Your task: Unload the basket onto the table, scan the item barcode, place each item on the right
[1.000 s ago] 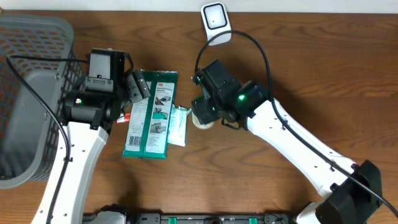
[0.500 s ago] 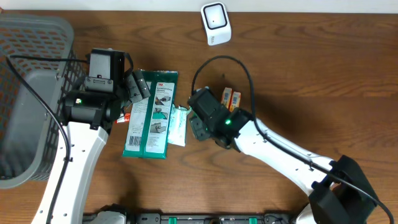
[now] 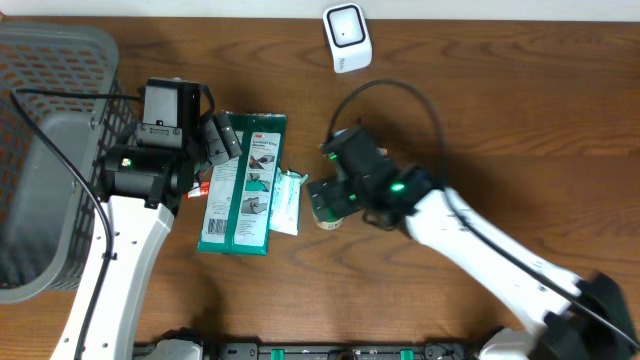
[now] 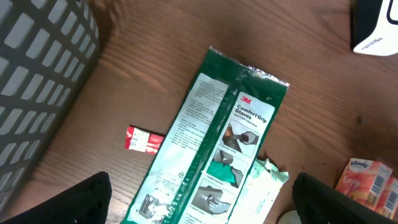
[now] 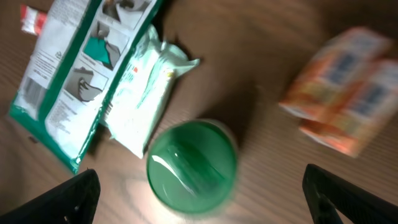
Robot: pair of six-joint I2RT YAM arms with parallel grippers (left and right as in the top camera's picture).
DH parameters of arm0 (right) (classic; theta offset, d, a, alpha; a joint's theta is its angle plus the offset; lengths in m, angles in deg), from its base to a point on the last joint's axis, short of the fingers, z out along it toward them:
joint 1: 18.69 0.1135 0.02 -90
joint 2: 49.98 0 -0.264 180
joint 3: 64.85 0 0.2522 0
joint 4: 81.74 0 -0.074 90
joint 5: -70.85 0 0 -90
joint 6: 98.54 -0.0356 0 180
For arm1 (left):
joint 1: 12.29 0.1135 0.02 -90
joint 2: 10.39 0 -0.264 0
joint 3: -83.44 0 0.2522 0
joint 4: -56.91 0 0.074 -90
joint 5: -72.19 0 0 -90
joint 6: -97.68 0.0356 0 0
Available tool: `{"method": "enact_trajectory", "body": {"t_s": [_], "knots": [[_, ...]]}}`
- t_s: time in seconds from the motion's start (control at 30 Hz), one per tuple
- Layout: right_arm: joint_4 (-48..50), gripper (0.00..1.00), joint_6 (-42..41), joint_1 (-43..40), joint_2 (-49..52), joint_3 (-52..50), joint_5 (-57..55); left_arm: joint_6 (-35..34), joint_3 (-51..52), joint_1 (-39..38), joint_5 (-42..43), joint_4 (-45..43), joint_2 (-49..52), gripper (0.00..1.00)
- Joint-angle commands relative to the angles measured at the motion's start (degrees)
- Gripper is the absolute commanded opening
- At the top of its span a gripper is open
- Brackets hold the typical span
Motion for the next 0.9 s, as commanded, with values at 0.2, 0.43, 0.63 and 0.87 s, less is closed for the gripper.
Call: {"method": "enact_trajectory", "body": {"t_s": [0.2,0.43,0.63,0.87], "knots": [[-9.05,0.99,4.79,-8.50,-9.75,2.67,4.85,0.92,-0.74,0.13,-0.74,-0.02,-0.11,0.93],[-11.67,0.99,5.25,-7.15,-7.28,2.21,8.85,0.92,-0.74,0.13,-0.74,-0.02,-0.11,0.93],[-12.74,0.99,8.11,-5.03,-6.34,2.21,8.76,0.92,-0.74,0.13,-0.74,-0.02,-0.11,0.93],[-11.58,0.99,8.24,-4.96,-6.23,2.21,8.74,0.92,-0.74,0.13,-0.74,-0.04,-0.11,0.93]]}}
